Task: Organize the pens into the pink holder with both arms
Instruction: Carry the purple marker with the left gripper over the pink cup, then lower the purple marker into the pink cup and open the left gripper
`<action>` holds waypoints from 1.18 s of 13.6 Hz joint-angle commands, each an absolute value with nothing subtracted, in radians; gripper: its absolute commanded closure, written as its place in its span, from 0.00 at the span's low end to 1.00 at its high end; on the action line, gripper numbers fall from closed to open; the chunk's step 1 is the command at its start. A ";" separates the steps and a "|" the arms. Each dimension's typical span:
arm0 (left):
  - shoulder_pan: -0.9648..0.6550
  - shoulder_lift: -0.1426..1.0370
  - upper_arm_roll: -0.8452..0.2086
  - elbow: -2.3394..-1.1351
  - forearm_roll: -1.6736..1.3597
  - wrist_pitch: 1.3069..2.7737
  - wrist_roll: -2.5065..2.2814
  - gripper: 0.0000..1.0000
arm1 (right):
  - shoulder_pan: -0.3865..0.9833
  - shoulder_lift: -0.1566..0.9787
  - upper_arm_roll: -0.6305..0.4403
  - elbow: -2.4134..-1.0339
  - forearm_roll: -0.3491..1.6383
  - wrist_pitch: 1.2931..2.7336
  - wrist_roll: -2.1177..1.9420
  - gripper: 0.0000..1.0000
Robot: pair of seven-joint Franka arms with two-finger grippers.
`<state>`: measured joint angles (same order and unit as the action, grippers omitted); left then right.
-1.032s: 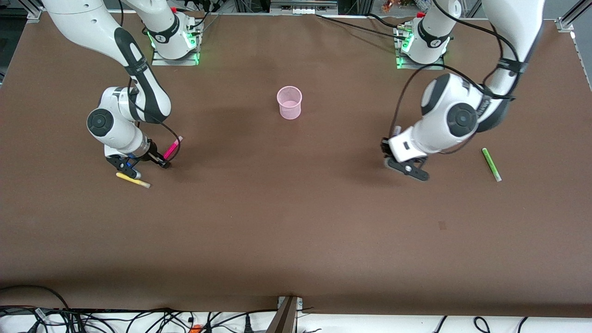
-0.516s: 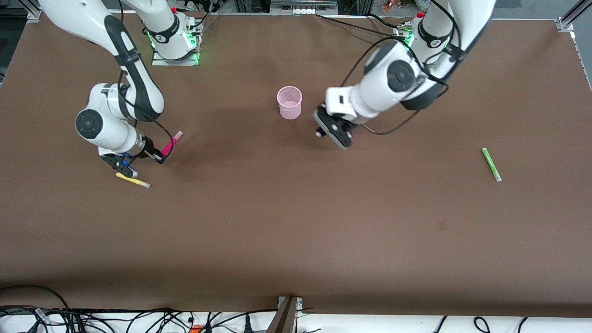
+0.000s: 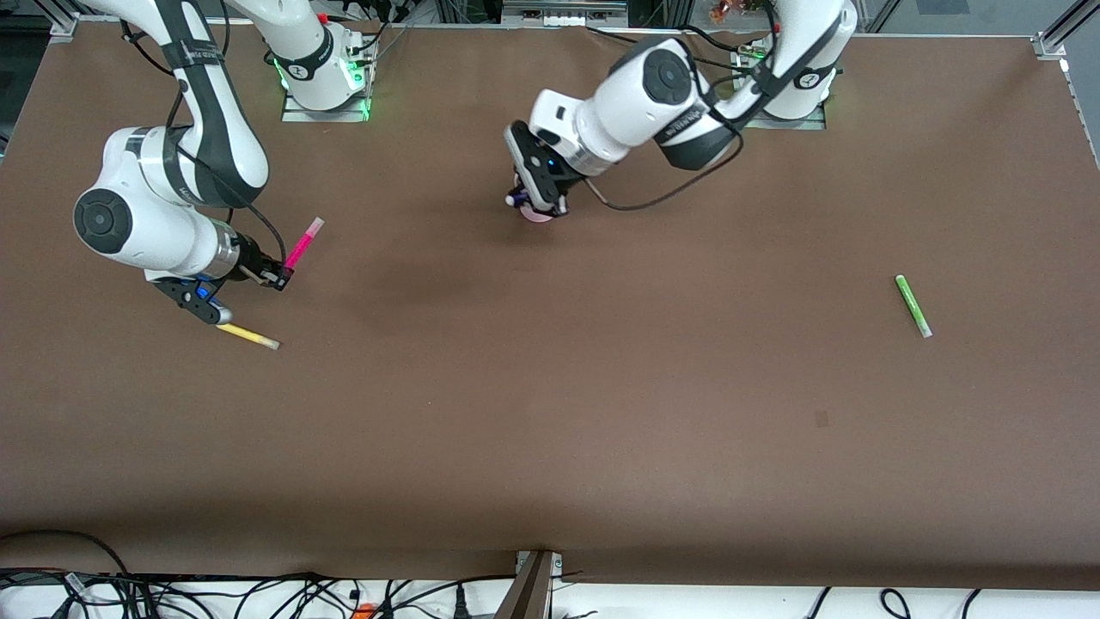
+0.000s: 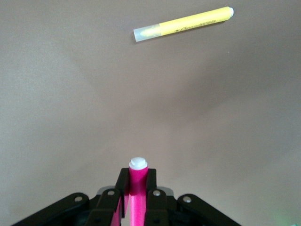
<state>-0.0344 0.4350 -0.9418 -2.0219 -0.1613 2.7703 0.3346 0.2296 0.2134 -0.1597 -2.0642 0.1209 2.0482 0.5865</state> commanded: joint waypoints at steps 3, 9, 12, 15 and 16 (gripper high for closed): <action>-0.100 0.457 -0.940 -2.109 -0.164 2.942 0.376 1.00 | 0.230 0.210 -0.158 -2.052 0.126 2.008 0.598 1.00; -0.115 0.509 -0.911 -2.155 -0.065 3.031 0.377 1.00 | 0.230 0.209 -0.160 -2.052 0.126 2.006 0.598 1.00; -0.129 0.555 -0.899 -2.155 -0.058 3.086 0.377 1.00 | 0.230 0.207 -0.160 -2.052 0.126 2.006 0.598 1.00; -0.126 0.560 -0.899 -2.166 -0.029 3.093 0.376 0.81 | 0.230 0.206 -0.160 -2.052 0.124 2.006 0.598 1.00; -0.124 0.554 -0.900 -2.169 -0.029 3.093 0.377 0.12 | 0.229 0.204 -0.160 -2.052 0.126 2.006 0.598 1.00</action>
